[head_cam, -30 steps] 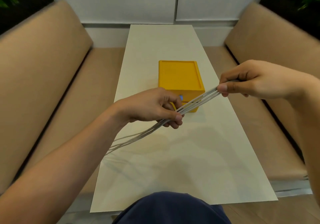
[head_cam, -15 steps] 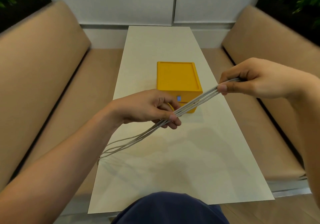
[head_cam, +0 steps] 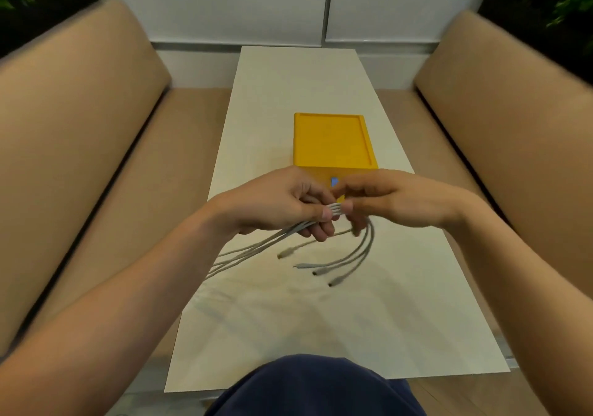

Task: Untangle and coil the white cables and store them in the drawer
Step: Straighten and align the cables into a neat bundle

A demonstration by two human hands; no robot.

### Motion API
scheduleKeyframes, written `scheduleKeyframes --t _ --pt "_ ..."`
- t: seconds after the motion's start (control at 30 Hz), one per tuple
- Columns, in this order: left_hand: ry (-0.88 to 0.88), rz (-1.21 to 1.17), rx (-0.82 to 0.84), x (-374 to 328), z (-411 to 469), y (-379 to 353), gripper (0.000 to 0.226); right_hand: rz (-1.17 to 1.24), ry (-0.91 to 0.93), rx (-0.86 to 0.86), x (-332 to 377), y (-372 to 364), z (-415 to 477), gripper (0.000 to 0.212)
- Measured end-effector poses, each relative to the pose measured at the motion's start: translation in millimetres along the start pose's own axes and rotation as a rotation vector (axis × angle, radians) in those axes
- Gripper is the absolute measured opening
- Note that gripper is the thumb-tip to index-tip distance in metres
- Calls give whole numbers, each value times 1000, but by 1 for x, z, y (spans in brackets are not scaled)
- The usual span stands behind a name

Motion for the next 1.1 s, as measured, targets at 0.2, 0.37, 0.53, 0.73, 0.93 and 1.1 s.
scheduleKeyframes --t 0.2,0.37,0.53,0.73,0.93,1.1 --pt "-7 97 -1 3 -2 -2 11 -394 36 25 5 7 5 22" --pt "-170 232 -102 -10 -8 10 5 -502 107 -5 20 24 -2 20" --pt "-142 2 33 -12 -11 12 9 -428 162 -49 22 31 -7 19" --pt "-82 -106 144 -10 -6 0 10 -412 155 -145 19 35 -14 17" --pt "-169 -107 35 -33 -2 13 14 -403 133 -234 33 57 -25 36" --pt "-49 -10 155 -24 3 0 17 -448 132 -226 25 67 -28 34"
Point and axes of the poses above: each hand's wrist, its own z-axis towards the middle knuckle, its own y-axis out of the back of the hand, x = y × z, the point moved 4 cm from there along z, towards the middle knuckle, and after that the axes turned 11 degrees about y, right-handed, at the moved point
